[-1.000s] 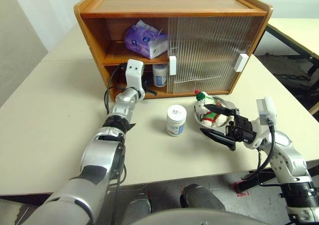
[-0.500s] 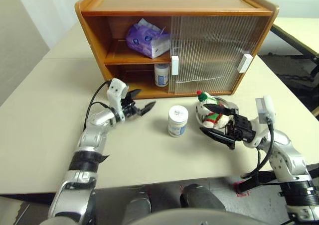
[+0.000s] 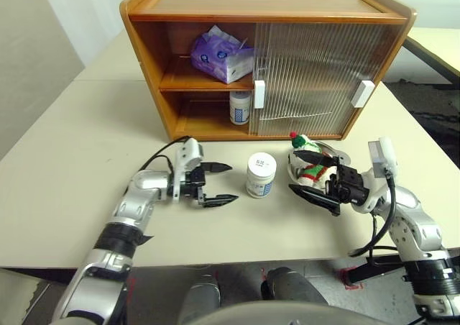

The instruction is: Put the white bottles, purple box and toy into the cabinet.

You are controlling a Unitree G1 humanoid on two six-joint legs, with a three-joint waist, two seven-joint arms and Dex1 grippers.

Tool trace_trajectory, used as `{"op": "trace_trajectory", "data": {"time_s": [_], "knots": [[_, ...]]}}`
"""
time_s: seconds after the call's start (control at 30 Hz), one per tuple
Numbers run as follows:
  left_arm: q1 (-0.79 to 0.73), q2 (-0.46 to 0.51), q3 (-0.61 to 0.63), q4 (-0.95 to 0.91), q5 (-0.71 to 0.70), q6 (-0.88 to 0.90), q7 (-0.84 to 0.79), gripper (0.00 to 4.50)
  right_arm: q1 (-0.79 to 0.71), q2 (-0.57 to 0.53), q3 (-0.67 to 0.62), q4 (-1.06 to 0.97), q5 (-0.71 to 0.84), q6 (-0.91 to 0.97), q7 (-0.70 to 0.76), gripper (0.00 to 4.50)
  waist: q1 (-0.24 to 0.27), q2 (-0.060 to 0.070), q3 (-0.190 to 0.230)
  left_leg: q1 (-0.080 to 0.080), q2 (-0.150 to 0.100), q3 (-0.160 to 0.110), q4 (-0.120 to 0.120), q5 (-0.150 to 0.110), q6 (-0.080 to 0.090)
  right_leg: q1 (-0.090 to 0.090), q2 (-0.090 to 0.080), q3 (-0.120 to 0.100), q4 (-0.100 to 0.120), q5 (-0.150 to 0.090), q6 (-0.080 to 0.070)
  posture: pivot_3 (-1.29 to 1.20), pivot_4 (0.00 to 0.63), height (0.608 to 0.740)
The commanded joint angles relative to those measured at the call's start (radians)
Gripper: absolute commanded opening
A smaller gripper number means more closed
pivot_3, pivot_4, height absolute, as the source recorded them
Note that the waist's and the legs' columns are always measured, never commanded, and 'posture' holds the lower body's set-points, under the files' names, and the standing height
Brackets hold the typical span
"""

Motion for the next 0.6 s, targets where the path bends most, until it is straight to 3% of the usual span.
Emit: {"op": "trace_trajectory", "data": {"time_s": [0.03, 0.2, 0.47, 0.6], "knots": [[-0.023, -0.037, -0.029, 0.046, 0.018, -0.025, -0.002, 4.49, 0.01, -0.012, -0.01, -0.019, 0.004, 0.007, -0.006, 4.5, -0.004, 0.001, -0.001, 0.0, 0.0, 0.001, 0.0, 0.0, 0.001, 0.0, 0.0, 0.0, 0.0, 0.0, 0.002, -0.25, 0.0, 0.74], [-0.082, -0.103, -0.069, 0.127, 0.069, -0.05, 0.037, 4.49, 0.026, -0.016, -0.011, -0.035, -0.002, 0.006, -0.021, 4.5, -0.016, 0.001, -0.001, 0.0, -0.001, 0.005, 0.003, 0.0, 0.006, 0.002, 0.0, 0.004, -0.001, 0.0, 0.023, -0.27, 0.0, 0.74], [-0.136, -0.167, -0.085, 0.218, 0.08, -0.05, 0.045, 4.49, 0.025, -0.023, -0.005, -0.037, -0.004, 0.012, -0.026, 4.5, -0.034, 0.001, -0.001, 0.002, -0.002, 0.005, 0.004, 0.002, 0.009, 0.005, 0.0, 0.005, -0.002, -0.003, 0.021, -0.27, 0.0, 0.74], [-0.128, -0.177, -0.084, 0.229, 0.082, -0.05, 0.06, 3.23, 0.023, -0.031, -0.005, -0.043, -0.001, 0.019, -0.027, 4.5, -0.045, 0.002, -0.001, 0.003, -0.002, 0.006, 0.004, 0.002, 0.009, 0.006, 0.0, 0.005, -0.002, -0.003, 0.021, -0.27, 0.0, 0.74]]}}
